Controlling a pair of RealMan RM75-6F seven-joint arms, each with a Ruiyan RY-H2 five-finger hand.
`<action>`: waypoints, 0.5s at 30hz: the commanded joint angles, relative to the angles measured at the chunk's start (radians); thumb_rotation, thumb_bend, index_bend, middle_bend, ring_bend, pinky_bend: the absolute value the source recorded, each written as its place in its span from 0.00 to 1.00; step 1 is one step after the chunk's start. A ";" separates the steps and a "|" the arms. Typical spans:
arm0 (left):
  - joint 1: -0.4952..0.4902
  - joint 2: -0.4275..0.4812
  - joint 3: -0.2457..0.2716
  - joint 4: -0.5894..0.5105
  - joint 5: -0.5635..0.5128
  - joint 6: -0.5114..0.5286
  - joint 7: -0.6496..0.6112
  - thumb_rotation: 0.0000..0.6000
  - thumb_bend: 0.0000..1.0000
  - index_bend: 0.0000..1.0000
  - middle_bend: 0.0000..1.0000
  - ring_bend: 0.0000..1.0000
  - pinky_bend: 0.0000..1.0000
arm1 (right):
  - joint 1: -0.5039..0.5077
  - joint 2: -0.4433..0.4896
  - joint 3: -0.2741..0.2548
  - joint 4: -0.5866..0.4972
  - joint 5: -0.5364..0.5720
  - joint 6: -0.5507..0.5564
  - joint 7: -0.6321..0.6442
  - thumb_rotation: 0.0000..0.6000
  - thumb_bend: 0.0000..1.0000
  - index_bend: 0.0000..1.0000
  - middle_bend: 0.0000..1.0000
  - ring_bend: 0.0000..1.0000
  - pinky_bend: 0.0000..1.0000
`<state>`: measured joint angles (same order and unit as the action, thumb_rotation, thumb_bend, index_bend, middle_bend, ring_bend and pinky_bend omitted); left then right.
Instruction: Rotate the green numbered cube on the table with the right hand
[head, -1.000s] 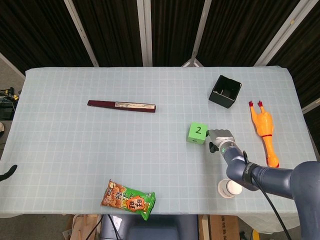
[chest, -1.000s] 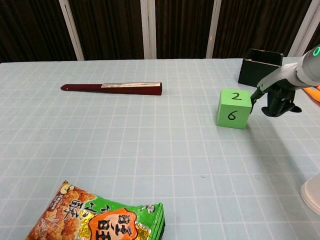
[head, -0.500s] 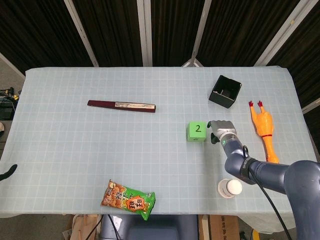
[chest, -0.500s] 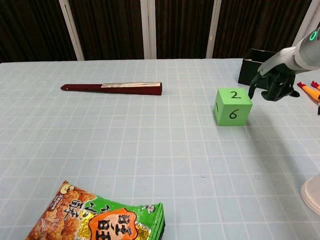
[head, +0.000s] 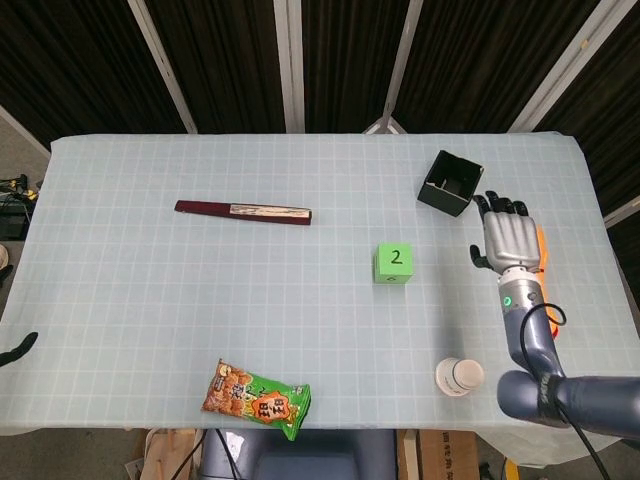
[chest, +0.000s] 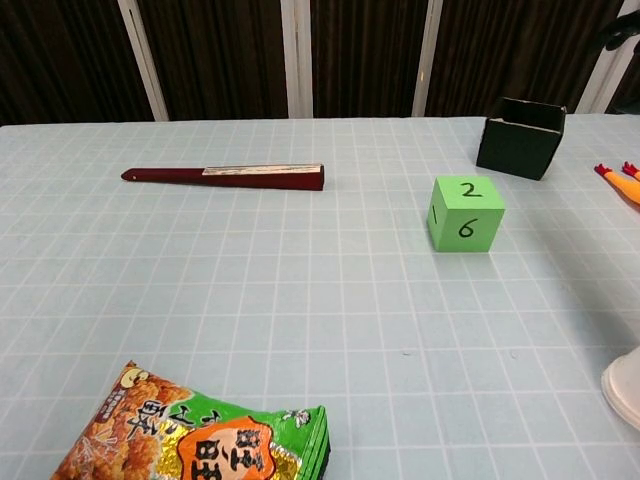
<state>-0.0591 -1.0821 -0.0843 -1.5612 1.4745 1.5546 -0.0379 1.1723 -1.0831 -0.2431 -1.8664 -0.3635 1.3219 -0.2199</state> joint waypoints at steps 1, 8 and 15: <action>0.001 0.000 -0.001 0.001 -0.002 0.001 -0.002 1.00 0.27 0.00 0.00 0.00 0.01 | -0.378 0.078 -0.089 -0.093 -0.579 0.307 0.307 1.00 0.42 0.13 0.09 0.10 0.09; 0.001 -0.002 0.001 0.005 0.005 0.003 -0.004 1.00 0.27 0.00 0.00 0.00 0.01 | -0.656 0.012 -0.202 0.031 -0.908 0.523 0.245 1.00 0.42 0.13 0.09 0.10 0.09; 0.000 -0.009 0.006 0.009 0.016 0.005 0.003 1.00 0.27 0.00 0.00 0.00 0.01 | -0.821 -0.075 -0.151 0.185 -1.009 0.607 0.143 1.00 0.42 0.13 0.09 0.10 0.06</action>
<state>-0.0587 -1.0906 -0.0782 -1.5521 1.4904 1.5601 -0.0345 0.4051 -1.1205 -0.4110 -1.7326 -1.3471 1.8914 -0.0424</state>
